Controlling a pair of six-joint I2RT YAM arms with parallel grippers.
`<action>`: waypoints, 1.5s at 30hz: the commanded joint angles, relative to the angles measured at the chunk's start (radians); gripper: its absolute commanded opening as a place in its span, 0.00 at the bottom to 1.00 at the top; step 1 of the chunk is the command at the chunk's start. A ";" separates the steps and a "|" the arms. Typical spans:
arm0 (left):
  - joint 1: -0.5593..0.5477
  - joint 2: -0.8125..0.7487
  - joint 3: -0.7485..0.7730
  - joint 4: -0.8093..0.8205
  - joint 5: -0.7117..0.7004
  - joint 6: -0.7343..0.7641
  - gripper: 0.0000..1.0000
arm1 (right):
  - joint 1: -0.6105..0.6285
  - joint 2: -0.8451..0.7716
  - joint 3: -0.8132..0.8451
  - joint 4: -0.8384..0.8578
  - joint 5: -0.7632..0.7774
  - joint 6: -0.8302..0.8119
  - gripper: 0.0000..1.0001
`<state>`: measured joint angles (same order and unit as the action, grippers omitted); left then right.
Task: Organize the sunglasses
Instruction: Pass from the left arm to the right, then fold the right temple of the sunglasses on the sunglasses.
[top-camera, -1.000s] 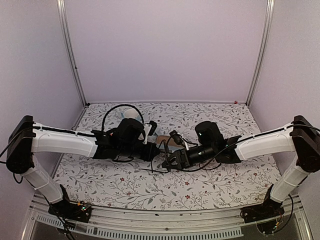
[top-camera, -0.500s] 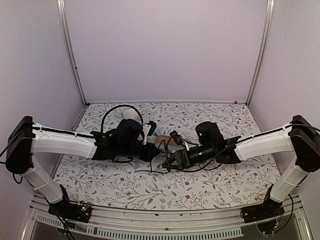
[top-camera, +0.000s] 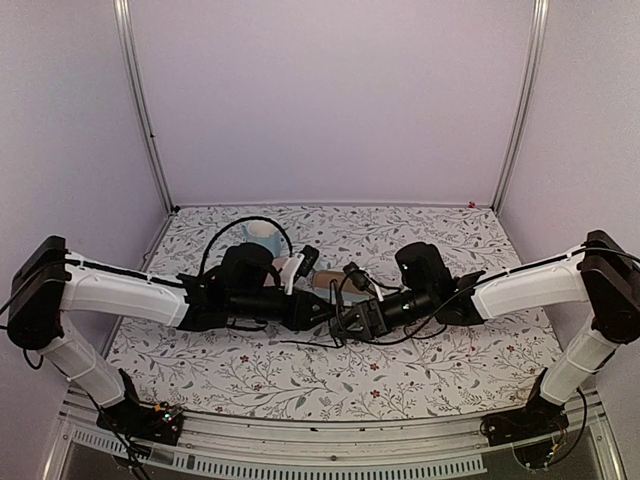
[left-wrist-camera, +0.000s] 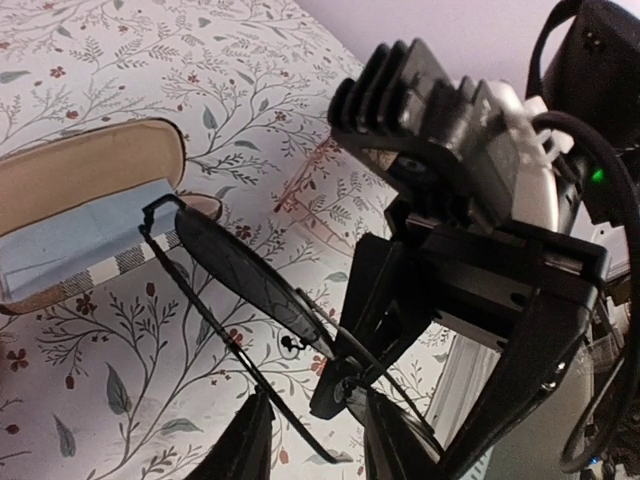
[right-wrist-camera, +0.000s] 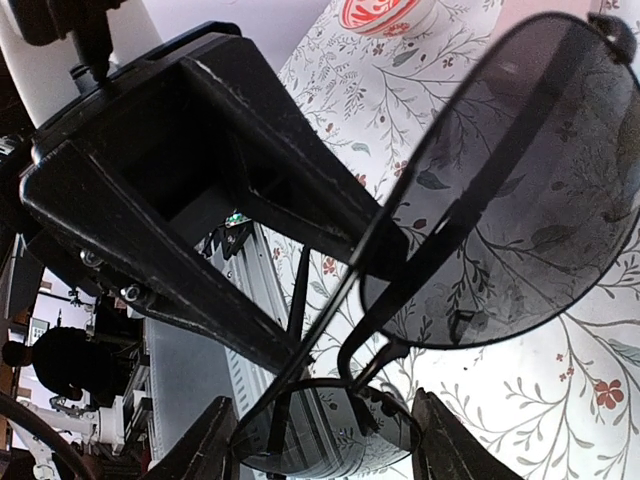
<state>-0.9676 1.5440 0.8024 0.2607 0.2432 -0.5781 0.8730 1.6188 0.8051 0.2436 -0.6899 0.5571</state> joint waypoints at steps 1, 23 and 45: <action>0.020 -0.029 -0.046 0.171 0.148 -0.019 0.34 | -0.010 -0.046 -0.013 0.003 -0.057 -0.067 0.45; 0.071 -0.370 -0.218 0.060 0.129 0.516 0.62 | -0.036 -0.105 0.045 -0.323 -0.319 -0.402 0.45; 0.112 -0.139 -0.001 -0.136 0.428 1.048 0.84 | -0.013 -0.058 0.151 -0.518 -0.508 -0.614 0.46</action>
<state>-0.8841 1.3697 0.7284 0.1787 0.5632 0.3767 0.8463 1.5448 0.9291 -0.2420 -1.1545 -0.0086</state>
